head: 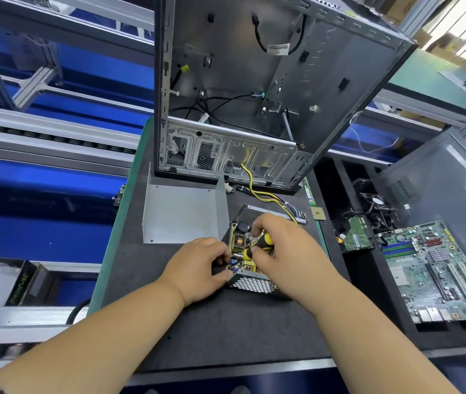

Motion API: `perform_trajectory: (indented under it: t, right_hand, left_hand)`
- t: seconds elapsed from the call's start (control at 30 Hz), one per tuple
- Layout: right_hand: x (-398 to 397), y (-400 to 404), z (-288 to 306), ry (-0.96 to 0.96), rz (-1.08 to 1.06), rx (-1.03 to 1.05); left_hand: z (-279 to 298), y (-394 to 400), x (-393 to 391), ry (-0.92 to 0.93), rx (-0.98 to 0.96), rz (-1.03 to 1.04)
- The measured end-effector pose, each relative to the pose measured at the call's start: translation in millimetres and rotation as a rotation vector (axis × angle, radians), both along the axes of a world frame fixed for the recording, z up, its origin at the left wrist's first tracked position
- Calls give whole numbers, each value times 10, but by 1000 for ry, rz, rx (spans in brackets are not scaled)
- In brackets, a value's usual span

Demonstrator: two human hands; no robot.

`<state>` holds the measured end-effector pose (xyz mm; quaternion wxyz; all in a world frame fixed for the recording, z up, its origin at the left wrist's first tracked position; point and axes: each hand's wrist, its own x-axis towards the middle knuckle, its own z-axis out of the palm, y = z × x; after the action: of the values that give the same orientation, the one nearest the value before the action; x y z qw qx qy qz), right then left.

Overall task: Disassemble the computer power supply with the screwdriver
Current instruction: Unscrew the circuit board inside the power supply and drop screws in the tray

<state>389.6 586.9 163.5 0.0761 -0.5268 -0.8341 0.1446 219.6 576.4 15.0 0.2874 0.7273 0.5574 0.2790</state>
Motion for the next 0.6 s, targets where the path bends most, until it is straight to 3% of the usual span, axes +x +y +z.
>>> perform_trajectory:
  t: [0.6]
  right_hand:
    - [54, 9, 52, 96, 17, 7]
  left_hand:
    - [14, -17, -4, -69, 13, 6]
